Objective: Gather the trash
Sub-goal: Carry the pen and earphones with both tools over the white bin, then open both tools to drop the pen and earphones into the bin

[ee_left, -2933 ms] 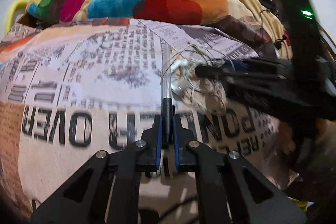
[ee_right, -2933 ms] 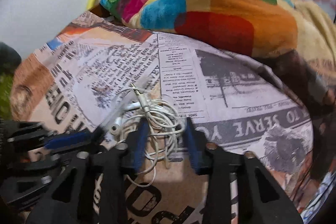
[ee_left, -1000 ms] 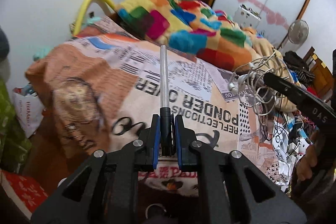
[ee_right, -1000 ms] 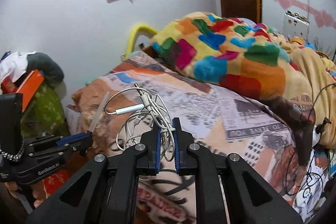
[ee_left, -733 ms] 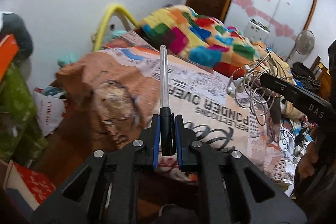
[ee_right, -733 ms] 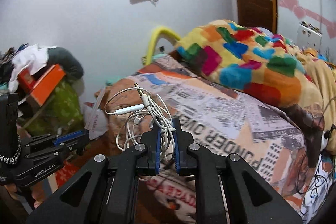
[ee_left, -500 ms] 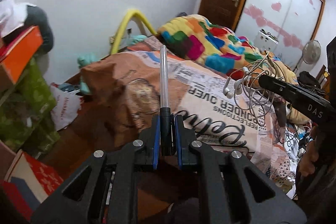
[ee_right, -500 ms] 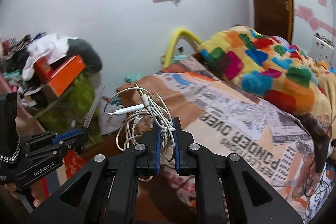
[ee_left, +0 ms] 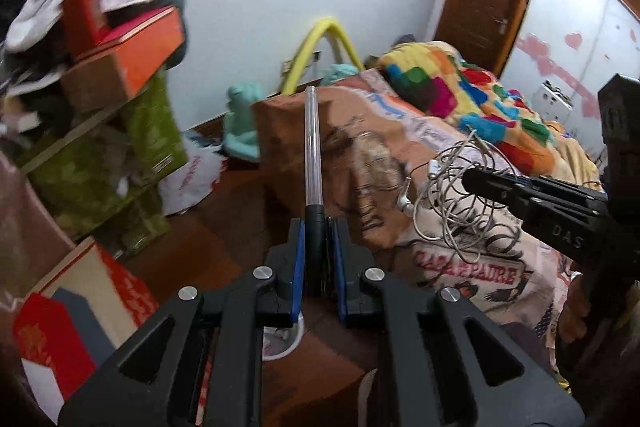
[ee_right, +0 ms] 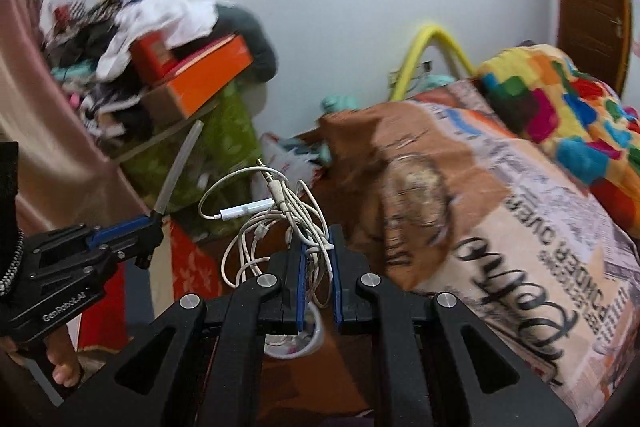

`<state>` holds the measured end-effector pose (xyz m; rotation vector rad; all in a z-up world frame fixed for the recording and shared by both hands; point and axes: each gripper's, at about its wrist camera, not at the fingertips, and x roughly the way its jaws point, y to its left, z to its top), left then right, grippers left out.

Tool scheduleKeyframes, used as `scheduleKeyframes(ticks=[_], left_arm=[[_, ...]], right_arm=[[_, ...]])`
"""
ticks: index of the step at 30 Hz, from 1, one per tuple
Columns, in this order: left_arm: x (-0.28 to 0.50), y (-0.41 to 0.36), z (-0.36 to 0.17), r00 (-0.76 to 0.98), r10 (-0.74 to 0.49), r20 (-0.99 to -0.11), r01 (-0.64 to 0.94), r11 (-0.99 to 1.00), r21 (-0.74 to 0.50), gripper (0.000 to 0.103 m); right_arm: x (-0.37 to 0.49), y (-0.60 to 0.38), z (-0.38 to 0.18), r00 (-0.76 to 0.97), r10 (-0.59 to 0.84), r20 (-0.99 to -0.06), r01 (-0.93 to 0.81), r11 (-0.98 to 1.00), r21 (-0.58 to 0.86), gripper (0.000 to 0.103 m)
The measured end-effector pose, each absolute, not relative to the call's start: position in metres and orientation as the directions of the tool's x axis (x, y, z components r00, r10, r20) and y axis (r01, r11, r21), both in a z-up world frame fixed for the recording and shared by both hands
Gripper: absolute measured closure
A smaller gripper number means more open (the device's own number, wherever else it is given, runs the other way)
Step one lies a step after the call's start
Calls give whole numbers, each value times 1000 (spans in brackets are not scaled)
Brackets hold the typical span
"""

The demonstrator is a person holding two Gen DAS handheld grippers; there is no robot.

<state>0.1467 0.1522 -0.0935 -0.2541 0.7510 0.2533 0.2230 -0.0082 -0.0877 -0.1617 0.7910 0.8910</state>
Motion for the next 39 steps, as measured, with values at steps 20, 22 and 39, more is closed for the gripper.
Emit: scheduleKeyframes(ticks=[20, 22, 39], left_arm=[[110, 223, -244, 471, 54, -881, -523, 821, -229, 91], [115, 226, -255, 450, 40, -892, -536, 811, -234, 91], [158, 244, -283, 351, 24, -936, -571, 798, -193, 81]], right_arm=[[207, 113, -209, 56, 473, -879, -810, 536, 236, 90], [210, 121, -216, 38, 456, -889, -810, 535, 239, 89], [235, 115, -215, -23, 443, -896, -774, 559, 297, 65]])
